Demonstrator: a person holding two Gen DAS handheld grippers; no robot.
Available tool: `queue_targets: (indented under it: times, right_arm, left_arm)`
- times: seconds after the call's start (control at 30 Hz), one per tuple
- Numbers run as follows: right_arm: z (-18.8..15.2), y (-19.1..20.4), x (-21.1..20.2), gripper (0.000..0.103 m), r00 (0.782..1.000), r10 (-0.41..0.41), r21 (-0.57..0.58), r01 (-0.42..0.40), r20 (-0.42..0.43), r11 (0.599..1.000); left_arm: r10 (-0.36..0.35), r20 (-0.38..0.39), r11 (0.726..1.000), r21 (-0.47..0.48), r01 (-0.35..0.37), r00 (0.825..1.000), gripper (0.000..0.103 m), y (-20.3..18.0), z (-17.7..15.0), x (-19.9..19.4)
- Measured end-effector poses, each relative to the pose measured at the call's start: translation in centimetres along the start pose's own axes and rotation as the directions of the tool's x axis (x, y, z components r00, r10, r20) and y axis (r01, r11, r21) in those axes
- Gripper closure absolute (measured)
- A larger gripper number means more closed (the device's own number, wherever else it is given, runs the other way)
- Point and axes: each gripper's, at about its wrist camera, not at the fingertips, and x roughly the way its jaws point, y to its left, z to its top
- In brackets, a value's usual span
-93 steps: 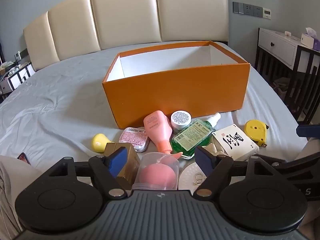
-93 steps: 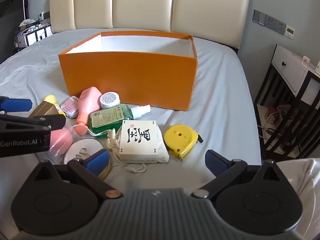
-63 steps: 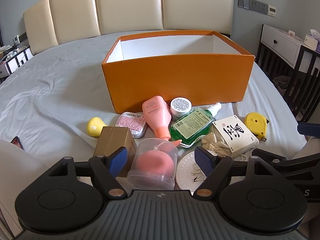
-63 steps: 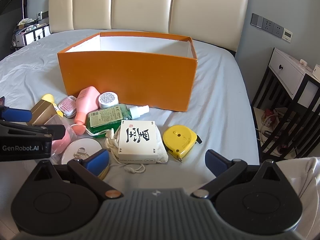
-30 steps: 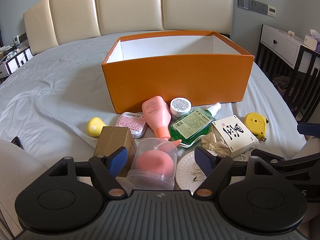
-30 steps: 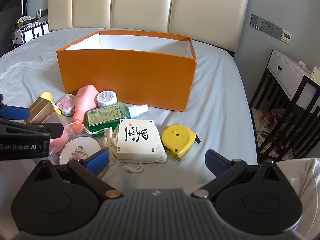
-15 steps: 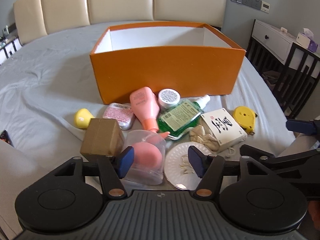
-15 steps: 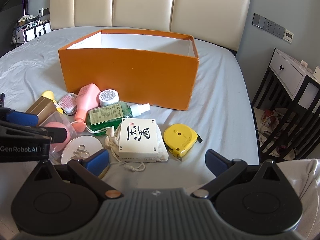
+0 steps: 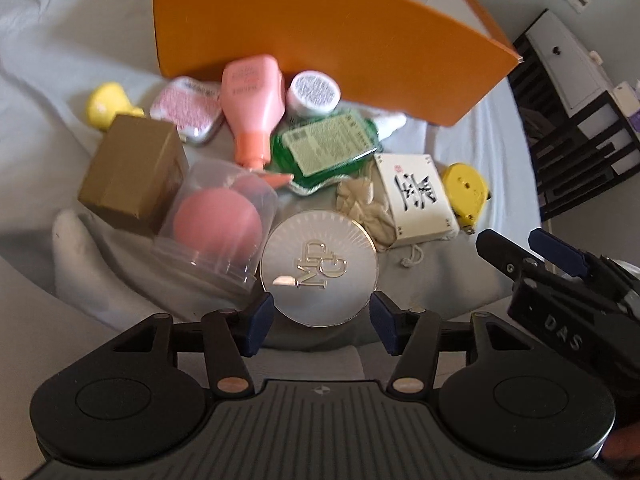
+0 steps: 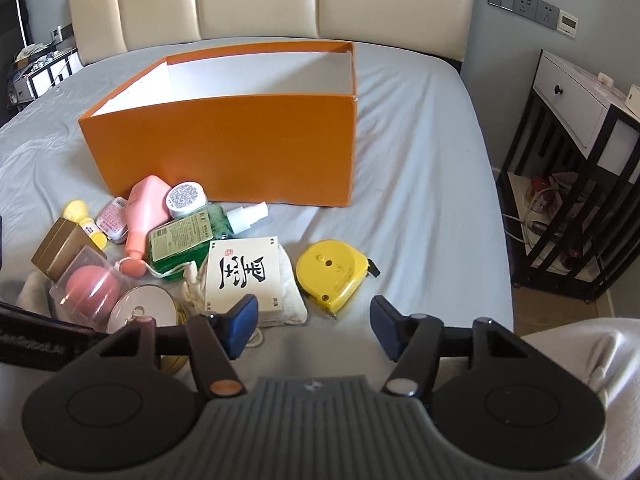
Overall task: Organize rigid objects
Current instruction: 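Close the left gripper on the gold compact while the right gripper reaches the pouch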
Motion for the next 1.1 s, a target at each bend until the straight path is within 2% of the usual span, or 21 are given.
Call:
queue_targets:
  times: [0.13, 0.23, 0.3, 0.37, 0.43, 0.6, 0.7, 0.8, 0.9, 0.97, 1.1]
  right_arm:
    - [0.1, -0.1, 0.6, 0.041, 0.998, 0.062, 0.021, -0.062, -0.011, 0.998]
    - [0.5, -0.6, 1.2, 0.041, 0.994, 0.109, 0.069, -0.107, -0.028, 0.992]
    - [0.9, -1.1, 1.9, 0.041, 0.987, 0.153, 0.124, -0.146, -0.052, 0.982]
    - [1.5, -1.6, 3.0, 0.041, 0.975, 0.205, 0.188, -0.185, -0.091, 0.965]
    - [1.8, -2.1, 4.2, 0.041, 0.961, 0.247, 0.259, -0.209, -0.124, 0.943]
    - [2.3, -2.4, 6.7, 0.04, 0.928, 0.309, 0.367, -0.219, -0.209, 0.904]
    - [2.4, -2.4, 7.9, 0.039, 0.917, 0.311, 0.404, -0.194, -0.249, 0.894]
    - [2.5, -2.5, 9.1, 0.03, 0.902, 0.338, 0.449, -0.193, -0.269, 0.873]
    - [2.6, -2.6, 9.9, 0.028, 0.894, 0.36, 0.496, -0.192, -0.268, 0.847]
    - [2.6, -2.8, 10.1, 0.032, 0.892, 0.371, 0.52, -0.195, -0.259, 0.832]
    - [2.4, -3.0, 9.5, 0.049, 0.898, 0.376, 0.527, -0.21, -0.229, 0.824]
  left_arm:
    - [0.024, -0.011, 0.998, -0.062, -0.025, 1.0, 0.025, 0.4, 0.4, 1.1]
    - [-0.003, -0.022, 0.994, -0.106, 0.001, 1.0, 0.013, 0.8, 0.5, 1.8]
    - [-0.034, -0.038, 0.989, -0.145, 0.028, 0.999, 0.009, 1.3, 0.6, 2.6]
    - [-0.062, -0.059, 0.982, -0.182, 0.05, 0.996, 0.009, 1.7, 0.7, 3.2]
    - [-0.054, -0.065, 0.981, -0.188, 0.041, 0.996, 0.013, 1.7, 0.7, 3.6]
    - [-0.043, -0.064, 0.982, -0.184, 0.031, 0.997, 0.016, 1.4, 0.8, 3.2]
    - [-0.034, -0.032, 0.987, -0.159, 0.029, 0.999, 0.016, 1.0, 1.0, 2.7]
    - [-0.039, 0.005, 0.991, -0.127, 0.039, 0.999, 0.017, 0.5, 1.3, 1.8]
    - [-0.05, 0.029, 0.991, -0.119, 0.053, 0.998, 0.017, 0.3, 1.4, 1.2]
    - [-0.066, 0.043, 0.989, -0.131, 0.071, 0.997, 0.017, 0.6, 1.4, 1.0]
    - [-0.093, 0.067, 0.98, -0.171, 0.104, 0.993, 0.017, 1.1, 1.3, 0.7]
